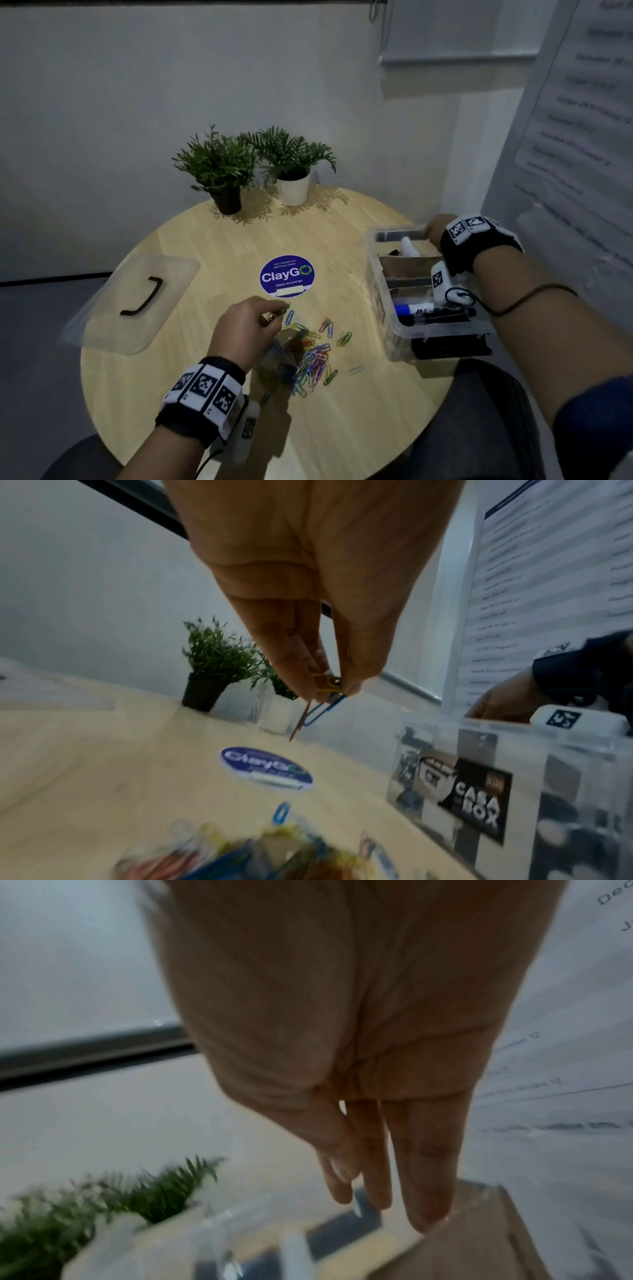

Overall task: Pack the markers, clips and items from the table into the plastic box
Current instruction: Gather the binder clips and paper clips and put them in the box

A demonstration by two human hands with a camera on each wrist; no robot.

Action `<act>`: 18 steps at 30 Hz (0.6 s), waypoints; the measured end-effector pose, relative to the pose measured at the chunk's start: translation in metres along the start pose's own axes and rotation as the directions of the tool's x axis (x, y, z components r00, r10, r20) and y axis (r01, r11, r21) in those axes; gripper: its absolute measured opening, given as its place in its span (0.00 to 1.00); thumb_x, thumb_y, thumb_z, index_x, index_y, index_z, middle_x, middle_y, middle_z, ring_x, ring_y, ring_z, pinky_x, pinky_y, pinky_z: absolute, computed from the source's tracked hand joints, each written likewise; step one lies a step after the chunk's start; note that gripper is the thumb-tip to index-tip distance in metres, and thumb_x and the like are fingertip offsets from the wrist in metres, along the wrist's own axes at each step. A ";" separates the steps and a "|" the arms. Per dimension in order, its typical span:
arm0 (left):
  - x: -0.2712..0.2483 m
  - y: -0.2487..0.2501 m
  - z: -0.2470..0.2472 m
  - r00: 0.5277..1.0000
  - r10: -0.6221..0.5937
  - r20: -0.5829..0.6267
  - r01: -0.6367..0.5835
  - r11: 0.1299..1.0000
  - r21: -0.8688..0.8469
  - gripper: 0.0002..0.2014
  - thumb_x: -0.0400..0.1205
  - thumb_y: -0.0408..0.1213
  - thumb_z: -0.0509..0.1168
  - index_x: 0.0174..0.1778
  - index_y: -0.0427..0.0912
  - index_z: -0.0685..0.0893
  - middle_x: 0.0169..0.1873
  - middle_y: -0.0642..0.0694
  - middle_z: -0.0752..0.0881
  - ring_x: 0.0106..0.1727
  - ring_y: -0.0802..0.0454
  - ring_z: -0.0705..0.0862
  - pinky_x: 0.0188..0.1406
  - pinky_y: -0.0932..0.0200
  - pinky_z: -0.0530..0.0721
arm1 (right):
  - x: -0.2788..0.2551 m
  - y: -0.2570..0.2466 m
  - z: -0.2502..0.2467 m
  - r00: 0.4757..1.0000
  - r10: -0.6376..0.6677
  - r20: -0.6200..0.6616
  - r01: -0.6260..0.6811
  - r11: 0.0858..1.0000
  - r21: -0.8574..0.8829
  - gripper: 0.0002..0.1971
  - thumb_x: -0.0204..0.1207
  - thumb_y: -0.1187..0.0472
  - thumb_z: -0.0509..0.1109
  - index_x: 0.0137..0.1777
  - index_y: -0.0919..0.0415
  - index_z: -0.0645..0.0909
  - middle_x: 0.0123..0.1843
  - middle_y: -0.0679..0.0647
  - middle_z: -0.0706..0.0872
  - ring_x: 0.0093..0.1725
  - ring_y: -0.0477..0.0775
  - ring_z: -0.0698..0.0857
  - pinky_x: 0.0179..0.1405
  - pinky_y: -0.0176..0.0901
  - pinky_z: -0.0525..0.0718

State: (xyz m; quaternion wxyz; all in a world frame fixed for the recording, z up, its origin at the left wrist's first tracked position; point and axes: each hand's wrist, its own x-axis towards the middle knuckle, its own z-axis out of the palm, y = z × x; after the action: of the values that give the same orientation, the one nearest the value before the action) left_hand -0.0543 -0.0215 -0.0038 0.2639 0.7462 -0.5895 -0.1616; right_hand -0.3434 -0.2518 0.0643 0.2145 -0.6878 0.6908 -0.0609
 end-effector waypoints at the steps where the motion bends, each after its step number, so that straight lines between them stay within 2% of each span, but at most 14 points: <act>1: 0.002 0.009 -0.005 1.000 0.015 -0.018 -0.016 1.000 -0.025 0.11 0.78 0.38 0.71 0.54 0.54 0.90 0.48 0.53 0.90 0.38 0.60 0.86 0.39 0.64 0.82 | -0.014 -0.002 -0.007 1.000 -0.012 -0.019 0.013 0.999 0.041 0.18 0.78 0.66 0.63 0.67 0.65 0.82 0.68 0.64 0.82 0.67 0.64 0.81 0.61 0.46 0.78; 4: 0.016 0.053 -0.017 0.995 0.089 -0.055 -0.093 0.992 -0.087 0.11 0.78 0.37 0.70 0.54 0.52 0.90 0.47 0.50 0.91 0.38 0.59 0.84 0.41 0.62 0.81 | -0.051 0.008 -0.015 0.989 -0.049 -0.136 0.066 0.991 0.118 0.19 0.83 0.67 0.54 0.69 0.62 0.79 0.74 0.60 0.78 0.71 0.62 0.77 0.68 0.47 0.73; 7: 0.041 0.114 -0.017 0.971 0.237 -0.039 -0.239 0.968 -0.081 0.11 0.79 0.38 0.69 0.57 0.50 0.90 0.51 0.50 0.91 0.41 0.55 0.85 0.46 0.60 0.83 | -0.091 0.031 0.006 0.982 -0.069 -0.174 0.104 0.974 0.200 0.19 0.84 0.65 0.51 0.71 0.63 0.75 0.73 0.62 0.77 0.70 0.63 0.77 0.68 0.51 0.74; 9: 0.060 0.155 -0.007 0.948 0.318 0.009 -0.317 0.947 -0.048 0.12 0.78 0.38 0.68 0.57 0.50 0.90 0.52 0.51 0.91 0.40 0.56 0.83 0.44 0.62 0.78 | -0.102 0.047 0.029 0.974 -0.089 -0.209 0.127 0.977 0.172 0.19 0.83 0.63 0.52 0.70 0.64 0.74 0.71 0.64 0.76 0.70 0.66 0.76 0.68 0.56 0.75; 10: 0.070 0.175 0.001 0.933 0.358 0.042 -0.358 0.934 -0.026 0.13 0.78 0.38 0.68 0.57 0.50 0.90 0.52 0.50 0.91 0.42 0.54 0.84 0.44 0.62 0.78 | -0.107 0.052 0.039 0.971 -0.081 -0.226 0.112 0.985 0.128 0.20 0.82 0.62 0.52 0.72 0.65 0.71 0.73 0.65 0.74 0.72 0.67 0.73 0.71 0.60 0.73; 12: 0.093 0.211 0.025 0.904 0.401 0.148 -0.411 0.910 0.047 0.13 0.78 0.36 0.68 0.56 0.49 0.90 0.53 0.48 0.91 0.50 0.50 0.87 0.48 0.60 0.81 | -0.114 0.056 0.054 0.966 -0.037 -0.255 0.054 0.997 0.058 0.25 0.82 0.61 0.52 0.80 0.62 0.60 0.81 0.62 0.63 0.81 0.65 0.62 0.79 0.62 0.63; 14: 0.118 0.235 0.054 0.888 0.369 0.273 -0.413 0.903 0.122 0.13 0.77 0.35 0.69 0.56 0.48 0.91 0.54 0.47 0.91 0.52 0.47 0.88 0.50 0.58 0.83 | -0.121 0.056 0.063 0.961 -0.022 -0.275 0.027 1.000 0.016 0.29 0.83 0.61 0.52 0.83 0.62 0.50 0.85 0.58 0.55 0.84 0.60 0.53 0.84 0.57 0.52; 16: 0.150 0.247 0.086 0.886 0.300 0.354 -0.383 0.903 0.192 0.13 0.76 0.36 0.69 0.55 0.47 0.91 0.54 0.46 0.90 0.51 0.45 0.88 0.47 0.58 0.84 | -0.124 0.056 0.066 0.956 -0.044 -0.291 0.047 0.999 0.003 0.31 0.82 0.62 0.52 0.84 0.63 0.47 0.86 0.58 0.53 0.85 0.59 0.51 0.84 0.56 0.48; 18: 0.171 0.252 0.109 0.881 0.206 0.426 -0.329 0.913 0.240 0.13 0.78 0.38 0.68 0.57 0.46 0.90 0.57 0.46 0.88 0.54 0.45 0.86 0.42 0.62 0.85 | -0.125 0.057 0.067 0.962 -0.052 -0.269 0.042 0.998 -0.042 0.35 0.79 0.64 0.53 0.84 0.64 0.44 0.86 0.58 0.50 0.85 0.59 0.48 0.85 0.55 0.45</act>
State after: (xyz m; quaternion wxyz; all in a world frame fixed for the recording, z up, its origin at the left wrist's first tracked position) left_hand -0.2710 -0.2503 0.0674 0.0420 0.6404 -0.7464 -0.1759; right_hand -0.3758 -0.1133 0.0091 0.1045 -0.6931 0.6980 -0.1467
